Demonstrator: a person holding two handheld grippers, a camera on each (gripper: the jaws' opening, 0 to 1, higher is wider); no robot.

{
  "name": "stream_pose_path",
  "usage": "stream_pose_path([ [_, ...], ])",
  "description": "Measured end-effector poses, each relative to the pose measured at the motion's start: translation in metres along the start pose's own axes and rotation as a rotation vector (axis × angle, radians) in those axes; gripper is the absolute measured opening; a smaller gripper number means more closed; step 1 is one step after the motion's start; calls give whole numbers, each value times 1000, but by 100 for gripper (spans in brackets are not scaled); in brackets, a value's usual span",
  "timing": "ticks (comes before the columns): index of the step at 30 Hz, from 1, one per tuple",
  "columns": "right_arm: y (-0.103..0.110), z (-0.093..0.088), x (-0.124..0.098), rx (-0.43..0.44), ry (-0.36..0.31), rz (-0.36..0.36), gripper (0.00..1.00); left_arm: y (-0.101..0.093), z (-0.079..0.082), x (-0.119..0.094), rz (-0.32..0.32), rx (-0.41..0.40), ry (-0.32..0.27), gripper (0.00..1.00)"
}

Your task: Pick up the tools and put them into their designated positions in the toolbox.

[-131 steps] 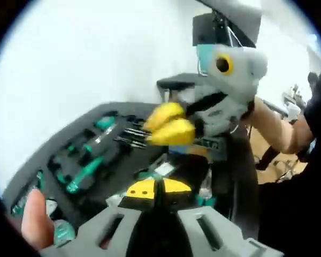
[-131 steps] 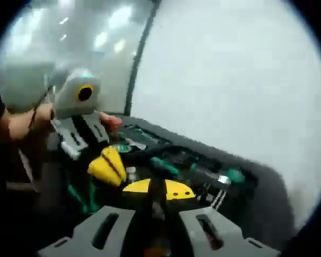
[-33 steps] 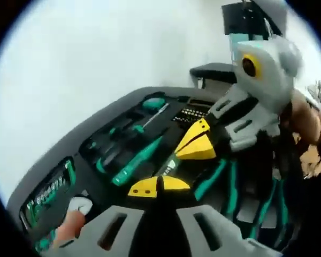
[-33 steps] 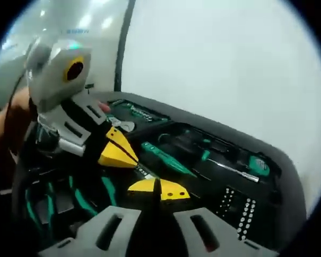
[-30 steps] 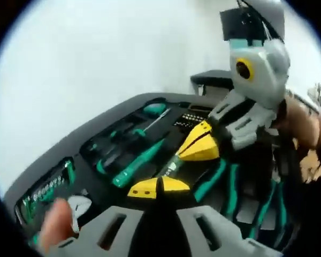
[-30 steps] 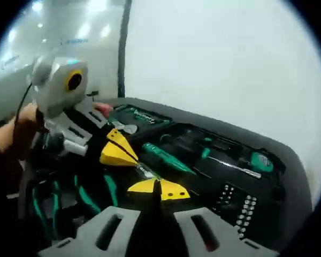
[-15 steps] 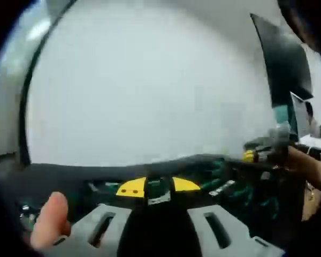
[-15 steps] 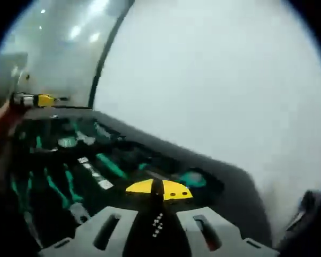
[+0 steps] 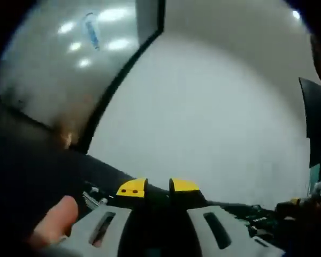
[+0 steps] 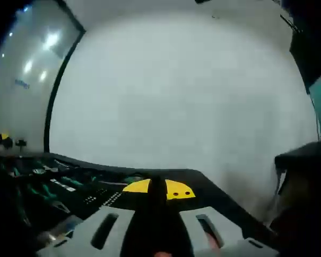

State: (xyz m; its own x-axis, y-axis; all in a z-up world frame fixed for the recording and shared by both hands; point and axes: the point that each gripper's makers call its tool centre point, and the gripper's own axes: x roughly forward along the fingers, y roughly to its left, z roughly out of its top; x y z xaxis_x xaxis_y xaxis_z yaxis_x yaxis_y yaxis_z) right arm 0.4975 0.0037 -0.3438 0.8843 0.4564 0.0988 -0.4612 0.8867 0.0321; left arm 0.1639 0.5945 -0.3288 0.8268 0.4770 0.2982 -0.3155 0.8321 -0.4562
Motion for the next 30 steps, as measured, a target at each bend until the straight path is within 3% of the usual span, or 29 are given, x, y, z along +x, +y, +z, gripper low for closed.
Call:
stream_pose_path([
  [1,-1,-6,3,22,27,2,6,6,-2,-1,26,-58,8,17],
  [3,-3,-11,6,68,42,6,7,19,-13,-2,76,-101,52,17],
  [6,-7,-24,-1,135,92,4,7,15,-17,0,48,-116,74,17],
  [9,-14,-22,-3,182,79,-12,7,13,-17,-1,41,-115,71,17],
  [17,-7,-32,-2,166,123,5,7,16,-13,-3,39,-191,48,17],
  [24,1,-31,-12,149,131,9,7,17,-26,0,60,-132,110,15],
  [30,3,-33,-12,135,148,10,7,21,-22,0,59,-167,93,15],
])
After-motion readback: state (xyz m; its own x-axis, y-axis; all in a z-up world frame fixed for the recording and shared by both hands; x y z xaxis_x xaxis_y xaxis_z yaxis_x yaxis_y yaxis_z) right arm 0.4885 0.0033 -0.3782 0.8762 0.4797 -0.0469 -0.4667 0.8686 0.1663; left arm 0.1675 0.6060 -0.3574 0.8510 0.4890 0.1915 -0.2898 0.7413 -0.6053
